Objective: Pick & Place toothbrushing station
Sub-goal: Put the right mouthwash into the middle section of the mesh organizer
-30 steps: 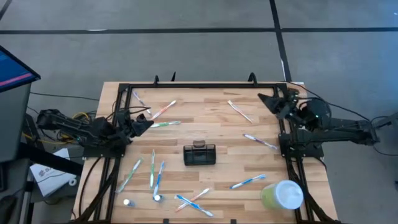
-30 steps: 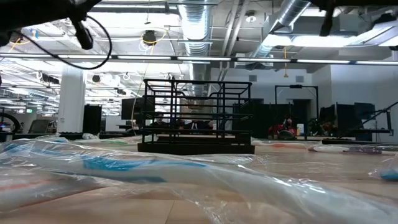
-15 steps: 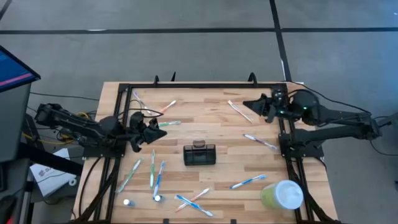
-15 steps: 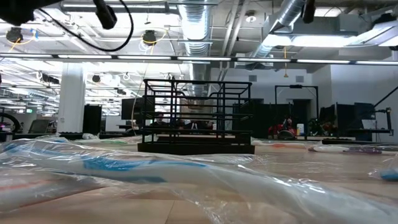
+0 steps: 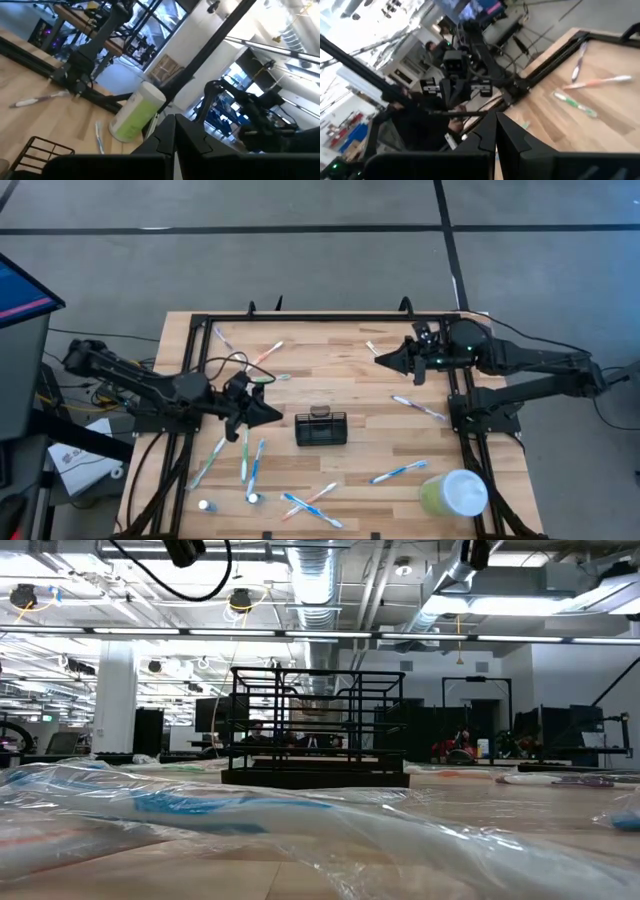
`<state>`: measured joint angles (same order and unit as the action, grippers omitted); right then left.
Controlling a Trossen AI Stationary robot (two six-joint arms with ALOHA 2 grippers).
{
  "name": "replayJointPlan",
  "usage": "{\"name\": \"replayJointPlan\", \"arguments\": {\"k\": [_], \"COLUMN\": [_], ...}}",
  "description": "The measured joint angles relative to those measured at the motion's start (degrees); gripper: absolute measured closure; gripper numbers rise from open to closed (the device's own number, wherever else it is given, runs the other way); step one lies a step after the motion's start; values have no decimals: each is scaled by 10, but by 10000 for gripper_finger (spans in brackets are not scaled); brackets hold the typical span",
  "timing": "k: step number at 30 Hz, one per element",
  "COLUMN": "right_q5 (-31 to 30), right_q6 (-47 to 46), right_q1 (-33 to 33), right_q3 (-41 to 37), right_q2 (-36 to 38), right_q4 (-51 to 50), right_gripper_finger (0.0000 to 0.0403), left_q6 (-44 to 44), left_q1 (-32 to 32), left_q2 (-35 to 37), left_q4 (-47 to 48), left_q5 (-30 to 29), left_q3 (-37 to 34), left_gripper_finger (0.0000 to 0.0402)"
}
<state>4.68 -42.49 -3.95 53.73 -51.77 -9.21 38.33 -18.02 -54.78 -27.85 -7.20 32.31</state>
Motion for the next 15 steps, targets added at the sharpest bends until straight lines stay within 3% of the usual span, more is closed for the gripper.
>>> {"name": "replayJointPlan", "arguments": {"k": [11, 15], "right_q5": [-3, -48], "right_q6": [-9, -10], "right_q1": [110, 162], "right_q3": [12, 12], "right_q2": [-61, -80], "right_q4": [-12, -11], "right_gripper_finger": [403, 403], "left_q6": [63, 93], "left_q1": [-77, -97], "left_q2": [-77, -110], "left_q4": [99, 153], "left_q5": [-136, -159], "left_q3": [80, 123], "left_gripper_finger": [400, 400]}}
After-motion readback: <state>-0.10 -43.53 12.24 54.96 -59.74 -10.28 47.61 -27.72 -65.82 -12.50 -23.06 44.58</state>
